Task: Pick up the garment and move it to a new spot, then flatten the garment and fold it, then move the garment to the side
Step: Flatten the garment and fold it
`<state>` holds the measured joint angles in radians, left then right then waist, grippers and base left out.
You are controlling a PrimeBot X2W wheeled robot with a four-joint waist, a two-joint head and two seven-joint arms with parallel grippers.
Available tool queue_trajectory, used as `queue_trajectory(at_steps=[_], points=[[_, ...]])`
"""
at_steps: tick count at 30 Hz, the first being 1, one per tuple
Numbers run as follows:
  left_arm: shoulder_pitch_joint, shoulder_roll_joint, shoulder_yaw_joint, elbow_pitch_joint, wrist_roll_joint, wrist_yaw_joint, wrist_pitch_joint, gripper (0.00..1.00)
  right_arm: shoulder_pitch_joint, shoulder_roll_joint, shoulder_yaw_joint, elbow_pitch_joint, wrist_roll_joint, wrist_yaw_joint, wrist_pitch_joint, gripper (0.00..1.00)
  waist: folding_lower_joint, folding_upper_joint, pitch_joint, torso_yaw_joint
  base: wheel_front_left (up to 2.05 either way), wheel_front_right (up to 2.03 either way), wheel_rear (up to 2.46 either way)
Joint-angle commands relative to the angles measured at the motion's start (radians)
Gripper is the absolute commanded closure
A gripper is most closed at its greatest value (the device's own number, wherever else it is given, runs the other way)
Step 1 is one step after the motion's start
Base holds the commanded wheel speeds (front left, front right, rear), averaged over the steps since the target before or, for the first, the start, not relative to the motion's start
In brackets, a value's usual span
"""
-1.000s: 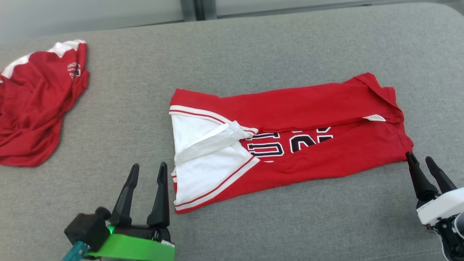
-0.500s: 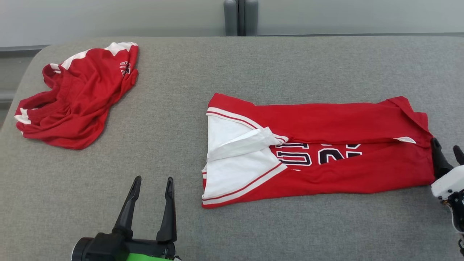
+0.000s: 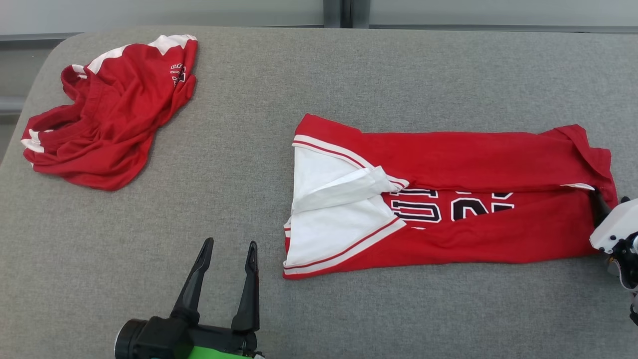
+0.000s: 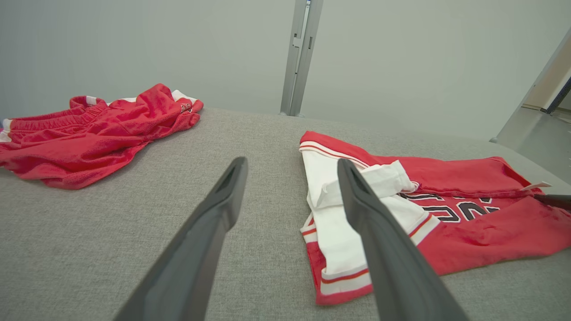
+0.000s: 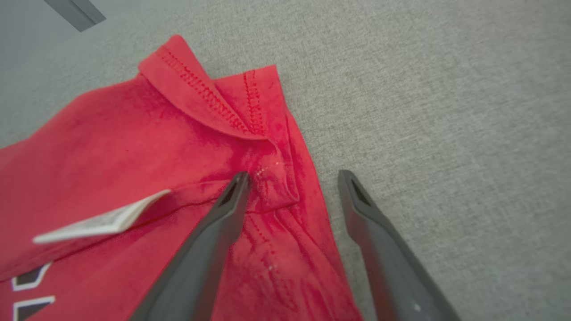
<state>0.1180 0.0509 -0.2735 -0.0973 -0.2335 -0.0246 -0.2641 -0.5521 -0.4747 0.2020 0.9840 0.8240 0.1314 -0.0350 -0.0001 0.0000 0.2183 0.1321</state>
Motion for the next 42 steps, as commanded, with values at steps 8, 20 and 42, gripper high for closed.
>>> queue_trajectory(at_steps=[8,20,42], points=[[-0.025,0.000,-0.010,0.008,0.028,0.012,0.000,0.00,0.003,0.071,0.063,0.031,0.041,-0.001,0.113,1.00,0.0001,0.0000,-0.008,-0.010,0.00,0.00,0.00],[-0.009,0.000,0.011,0.005,0.043,0.032,0.000,0.00,-0.021,-0.100,0.086,-0.021,0.035,-0.002,0.023,1.00,0.0001,0.0000,-0.013,-0.061,0.00,0.00,0.00],[0.012,0.000,0.032,0.051,0.064,0.011,0.000,0.00,-0.008,-0.126,0.141,-0.501,0.081,-0.002,0.136,1.00,0.0001,0.0000,-0.070,-0.131,0.00,0.00,0.00]])
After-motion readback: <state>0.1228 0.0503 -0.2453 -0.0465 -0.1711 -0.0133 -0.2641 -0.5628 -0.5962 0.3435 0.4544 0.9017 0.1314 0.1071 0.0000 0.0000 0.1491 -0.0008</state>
